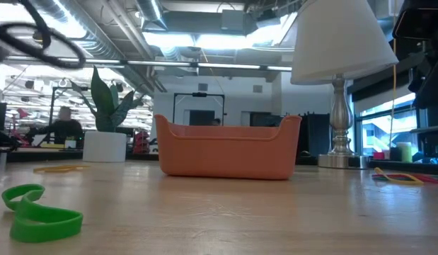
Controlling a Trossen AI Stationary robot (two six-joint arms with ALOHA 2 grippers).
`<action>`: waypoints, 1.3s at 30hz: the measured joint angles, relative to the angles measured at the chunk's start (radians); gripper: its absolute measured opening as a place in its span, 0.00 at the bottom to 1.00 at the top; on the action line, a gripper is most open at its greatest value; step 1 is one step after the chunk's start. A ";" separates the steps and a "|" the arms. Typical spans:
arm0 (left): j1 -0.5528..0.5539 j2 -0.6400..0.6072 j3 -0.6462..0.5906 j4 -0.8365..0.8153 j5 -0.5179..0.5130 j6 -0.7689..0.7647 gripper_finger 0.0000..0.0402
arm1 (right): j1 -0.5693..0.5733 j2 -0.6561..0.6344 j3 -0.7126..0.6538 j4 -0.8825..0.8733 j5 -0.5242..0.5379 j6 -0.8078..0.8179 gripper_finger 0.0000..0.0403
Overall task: Pick and place rubber bands into bin
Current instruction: Put the green rubber band into the orange bin
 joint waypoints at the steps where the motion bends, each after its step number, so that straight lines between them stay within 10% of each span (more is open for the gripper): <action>1: 0.001 -0.008 0.014 -0.030 0.000 0.000 0.01 | 0.000 0.000 0.000 0.000 0.000 -0.002 0.18; 18: 0.060 -0.211 0.076 -0.113 -0.242 -0.028 0.01 | 0.000 0.000 0.000 0.008 0.055 0.000 0.18; 39: 0.671 -0.161 0.232 0.215 -0.484 1.017 0.01 | -0.002 0.000 0.000 0.018 0.103 0.056 0.18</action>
